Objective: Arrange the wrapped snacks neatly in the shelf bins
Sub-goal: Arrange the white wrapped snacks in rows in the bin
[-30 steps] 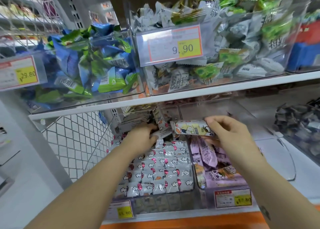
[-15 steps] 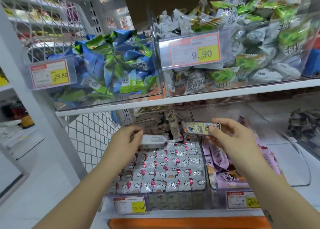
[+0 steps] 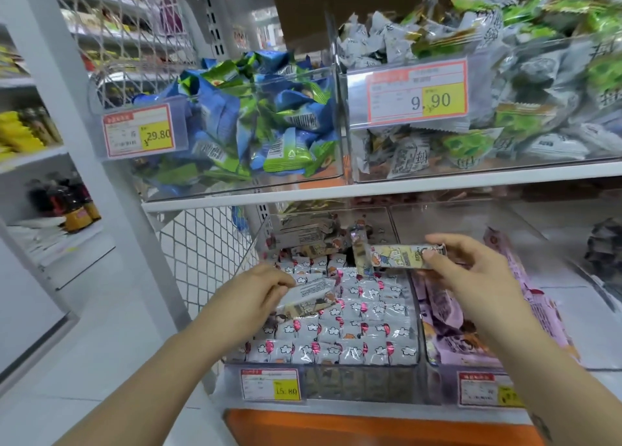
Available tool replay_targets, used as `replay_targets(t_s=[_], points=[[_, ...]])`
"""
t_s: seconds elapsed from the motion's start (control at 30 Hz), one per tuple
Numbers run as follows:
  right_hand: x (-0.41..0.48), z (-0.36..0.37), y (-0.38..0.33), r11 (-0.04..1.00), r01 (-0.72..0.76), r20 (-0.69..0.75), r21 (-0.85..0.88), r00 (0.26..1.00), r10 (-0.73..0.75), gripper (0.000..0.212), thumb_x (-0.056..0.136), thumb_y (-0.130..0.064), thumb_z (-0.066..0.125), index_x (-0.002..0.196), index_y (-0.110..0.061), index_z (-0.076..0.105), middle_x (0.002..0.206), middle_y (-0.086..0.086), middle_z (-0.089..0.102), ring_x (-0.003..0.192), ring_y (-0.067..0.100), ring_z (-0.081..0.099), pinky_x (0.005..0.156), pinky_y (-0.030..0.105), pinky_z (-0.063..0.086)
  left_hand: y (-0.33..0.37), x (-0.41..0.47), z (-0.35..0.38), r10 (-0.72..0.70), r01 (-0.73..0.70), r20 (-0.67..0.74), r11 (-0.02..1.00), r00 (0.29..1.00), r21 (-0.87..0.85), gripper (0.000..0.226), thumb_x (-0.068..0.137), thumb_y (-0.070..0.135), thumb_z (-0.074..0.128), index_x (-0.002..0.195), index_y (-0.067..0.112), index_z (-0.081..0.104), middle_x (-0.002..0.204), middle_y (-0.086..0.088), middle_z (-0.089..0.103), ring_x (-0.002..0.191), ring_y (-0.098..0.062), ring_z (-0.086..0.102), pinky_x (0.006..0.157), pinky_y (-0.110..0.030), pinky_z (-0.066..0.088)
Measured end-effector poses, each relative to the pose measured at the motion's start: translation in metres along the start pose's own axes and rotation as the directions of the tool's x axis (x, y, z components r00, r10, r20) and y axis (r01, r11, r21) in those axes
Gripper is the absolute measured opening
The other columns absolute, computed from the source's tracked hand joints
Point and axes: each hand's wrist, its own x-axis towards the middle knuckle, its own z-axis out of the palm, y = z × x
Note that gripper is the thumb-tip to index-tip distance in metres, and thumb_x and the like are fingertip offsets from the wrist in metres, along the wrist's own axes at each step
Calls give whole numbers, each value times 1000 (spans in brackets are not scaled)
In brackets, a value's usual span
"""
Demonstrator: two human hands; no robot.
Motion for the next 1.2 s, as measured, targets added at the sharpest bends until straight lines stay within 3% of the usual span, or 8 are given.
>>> replay_targets(t_s=[0.3,0.37,0.53,0.63,0.83,0.93,1.07,1.2], points=[[1,-2,-3,999,39,-113,20,993,-37,14,86,-20,64,91,-33,65,96,2,68,91,27,64,83,40,51,60,74,11,-4,3,-79,1000,997,-18,30,94,30,48,124,30,52,115,1,62,94,-18,60,81,-36,52],[0,-4,-3,998,54,-115,31,992,-50,14,86,-20,64,94,-31,65,88,17,68,82,43,61,80,49,52,70,99,22,-9,6,-91,1000,996,-29,37,92,27,51,128,32,47,120,-1,59,93,-23,61,78,-36,53],[5,-14,0,995,63,-113,79,992,-54,13,86,-22,64,94,-32,65,88,23,67,63,37,52,66,35,48,85,136,39,-86,90,-51,991,995,96,37,94,29,45,128,43,44,104,6,65,84,-18,62,105,-43,36],[8,-17,1,992,67,-124,106,991,-54,15,85,-20,65,94,-31,66,82,13,67,73,47,57,79,49,53,88,137,41,-111,118,-51,979,992,164,34,95,31,45,126,42,48,98,9,66,75,-15,59,105,-39,36],[5,-17,-2,992,53,-111,112,993,-40,15,86,-18,64,94,-31,66,80,9,68,77,46,60,82,54,50,81,126,36,-89,78,-75,988,993,-133,36,87,29,60,122,37,54,124,4,56,92,-18,61,89,-35,51],[2,-12,-1,992,58,-90,108,995,-48,15,86,-18,64,93,-32,67,84,19,68,65,31,55,78,60,48,68,105,25,-130,45,-319,964,939,-261,32,86,24,63,117,22,57,113,3,50,84,-9,50,78,-16,41],[0,-4,1,991,74,-55,108,996,-69,15,86,-18,65,90,-32,66,82,-5,70,74,11,66,71,30,54,39,63,10,-269,64,-518,923,812,-380,18,84,20,65,99,14,58,83,5,55,69,-2,48,56,-11,35],[0,1,0,992,82,-30,97,996,-80,16,86,-16,65,90,-32,66,88,-7,68,80,7,64,70,21,47,14,18,6,-266,76,-607,944,749,-321,17,83,20,65,85,19,49,87,6,45,76,2,42,66,-8,31]])
